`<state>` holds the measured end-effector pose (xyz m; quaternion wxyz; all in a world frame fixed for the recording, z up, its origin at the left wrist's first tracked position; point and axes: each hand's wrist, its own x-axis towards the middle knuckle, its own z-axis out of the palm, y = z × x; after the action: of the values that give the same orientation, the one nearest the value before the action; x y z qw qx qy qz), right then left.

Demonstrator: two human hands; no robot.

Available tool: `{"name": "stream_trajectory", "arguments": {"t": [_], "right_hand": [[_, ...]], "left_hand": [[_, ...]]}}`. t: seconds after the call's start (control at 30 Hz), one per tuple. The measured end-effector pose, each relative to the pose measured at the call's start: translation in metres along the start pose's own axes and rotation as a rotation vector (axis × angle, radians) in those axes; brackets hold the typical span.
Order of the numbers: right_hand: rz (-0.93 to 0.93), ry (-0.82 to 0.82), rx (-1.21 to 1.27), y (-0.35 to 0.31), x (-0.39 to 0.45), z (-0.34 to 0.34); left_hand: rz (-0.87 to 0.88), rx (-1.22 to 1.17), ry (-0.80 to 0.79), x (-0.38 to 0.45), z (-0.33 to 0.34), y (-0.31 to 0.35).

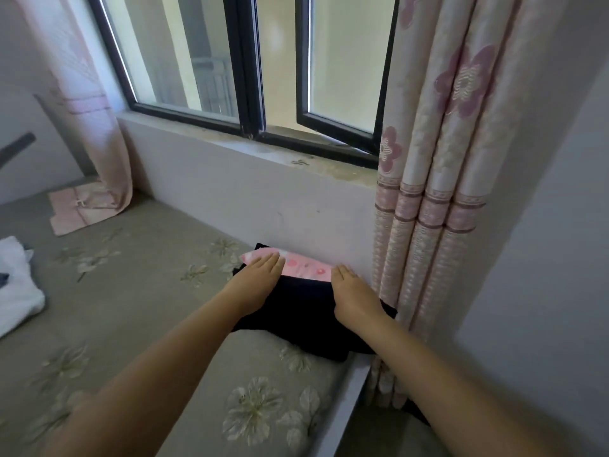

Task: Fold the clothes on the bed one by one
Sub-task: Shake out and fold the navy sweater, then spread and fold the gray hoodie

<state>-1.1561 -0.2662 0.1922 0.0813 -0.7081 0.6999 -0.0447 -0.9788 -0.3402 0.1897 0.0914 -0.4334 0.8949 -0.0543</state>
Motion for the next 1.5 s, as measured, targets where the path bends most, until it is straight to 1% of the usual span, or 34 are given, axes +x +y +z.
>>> {"name": "stream_trajectory", "arguments": {"t": [0.17, 0.23, 0.33, 0.37, 0.4, 0.47, 0.53, 0.67, 0.73, 0.87, 1.0, 1.07, 1.13, 1.2, 1.23, 1.3, 1.33, 1.43, 1.47, 1.5], "right_hand": [[-0.024, -0.023, 0.033, 0.029, 0.106, -0.006], [-0.033, 0.016, 0.023, 0.036, 0.149, -0.011], [-0.059, 0.128, 0.013, 0.045, 0.201, -0.008], [-0.074, 0.129, -0.005, 0.046, 0.213, -0.001], [-0.093, 0.089, -0.038, 0.046, 0.223, 0.011], [-0.114, -0.05, -0.117, 0.046, 0.237, 0.049], [-0.093, -0.212, -0.151, 0.046, 0.242, 0.095], [-0.111, -0.591, -0.155, 0.059, 0.236, 0.172], [-0.157, -0.709, -0.149, 0.069, 0.23, 0.196], [-0.23, -0.748, -0.157, 0.084, 0.233, 0.214], [-0.25, -0.76, -0.104, 0.084, 0.241, 0.201], [-0.232, -0.81, -0.1, 0.079, 0.247, 0.188], [-0.228, -0.843, -0.189, 0.063, 0.256, 0.172], [-0.221, -0.776, -0.192, 0.041, 0.264, 0.155], [-0.233, -0.71, -0.137, 0.028, 0.264, 0.147], [-0.314, -0.593, 0.022, 0.002, 0.26, 0.135], [-0.418, -0.518, 0.046, -0.011, 0.255, 0.13], [-0.883, -0.24, -0.037, -0.052, 0.232, 0.119], [-1.007, -0.187, -0.042, -0.068, 0.222, 0.117], [-1.088, -0.153, -0.039, -0.086, 0.208, 0.114]], "left_hand": [[0.002, 0.015, -0.005, 0.105, 0.002, -0.046], [0.001, 0.032, 0.0, 0.147, -0.002, -0.069], [0.016, 0.039, 0.07, 0.199, 0.0, -0.099], [0.024, 0.048, 0.084, 0.213, 0.006, -0.107], [0.034, 0.06, 0.074, 0.223, 0.016, -0.113], [0.061, 0.098, 0.006, 0.237, 0.05, -0.122], [0.083, 0.099, -0.129, 0.243, 0.099, -0.12], [0.081, 0.022, -0.471, 0.228, 0.188, -0.095], [0.07, -0.017, -0.55, 0.215, 0.215, -0.086], [0.033, -0.104, -0.55, 0.21, 0.227, -0.083], [-0.056, -0.2, -0.526, 0.208, 0.216, -0.085], [-0.153, -0.181, -0.468, 0.199, 0.208, -0.083], [-0.348, -0.173, -0.376, 0.183, 0.198, -0.078], [-0.509, -0.201, -0.316, 0.16, 0.188, -0.073], [-0.575, -0.221, -0.298, 0.146, 0.182, -0.07], [-0.72, -0.269, -0.274, 0.113, 0.168, -0.061], [-0.798, -0.283, -0.244, 0.096, 0.16, -0.056], [-1.042, -0.257, -0.167, 0.034, 0.138, -0.039], [-1.114, -0.248, -0.153, 0.011, 0.131, -0.03], [-1.188, -0.238, -0.145, -0.013, 0.124, -0.02]]}}
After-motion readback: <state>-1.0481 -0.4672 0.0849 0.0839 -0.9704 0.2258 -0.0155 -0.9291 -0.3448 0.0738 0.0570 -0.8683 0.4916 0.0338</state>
